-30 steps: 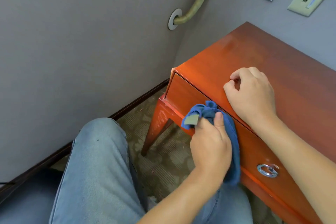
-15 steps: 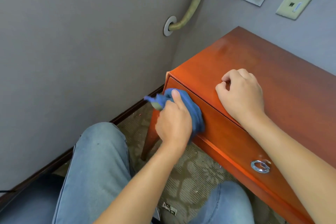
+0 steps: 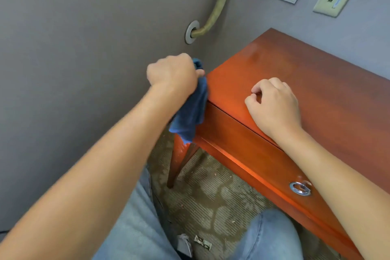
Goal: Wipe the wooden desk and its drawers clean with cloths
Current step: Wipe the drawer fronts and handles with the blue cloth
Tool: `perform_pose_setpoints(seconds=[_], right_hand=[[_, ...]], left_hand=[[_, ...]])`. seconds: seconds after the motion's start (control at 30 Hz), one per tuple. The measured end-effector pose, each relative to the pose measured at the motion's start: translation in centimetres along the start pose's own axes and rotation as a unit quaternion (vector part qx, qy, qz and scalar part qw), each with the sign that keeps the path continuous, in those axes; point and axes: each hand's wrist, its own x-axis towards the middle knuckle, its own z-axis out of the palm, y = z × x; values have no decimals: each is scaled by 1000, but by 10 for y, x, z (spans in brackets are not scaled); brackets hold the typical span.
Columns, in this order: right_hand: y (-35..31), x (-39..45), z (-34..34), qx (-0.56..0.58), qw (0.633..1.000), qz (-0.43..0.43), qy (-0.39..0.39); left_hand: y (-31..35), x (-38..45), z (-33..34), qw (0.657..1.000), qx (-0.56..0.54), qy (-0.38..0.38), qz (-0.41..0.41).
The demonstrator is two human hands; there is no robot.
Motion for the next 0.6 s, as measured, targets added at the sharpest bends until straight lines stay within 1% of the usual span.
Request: perform_pose_setpoints(seconds=[0.07,0.1,0.13,0.2,0.27,0.33,0.37,0.4,0.47,0.5,0.53,0.6], right_hand=[[-1,3,2,7,1000,0,-7],[0,5,2,11,1000,4,-6],[0,7,2,14,1000,8,-5],[0,9,2,20,1000,17,-5],[1,11,3,28,999,29,-14],[3,14,3,92,994,56,-27],[4,15,1,148,985,87,-25],[7,16,-2,216,967,131,-12],[13,14,-11,354,908,223,7],[15,11,-16,404,881,246,8],[16,7,-20,432,867,250,3],[15,-4,-27,443,865,232,-23]], left_hand=[[-10,2,6,1000,13,9,5],[-10,-4,13,999,17,41,14],[-6,-13,21,995,17,89,29],[10,-39,38,982,11,177,68],[33,-65,49,968,3,224,113],[58,-87,58,959,1,243,147],[69,-97,61,956,-1,245,164],[80,-107,61,953,0,244,178],[94,-115,64,948,11,253,195],[99,-115,65,945,14,257,201],[102,-115,65,944,12,257,206],[102,-112,64,942,4,261,212]])
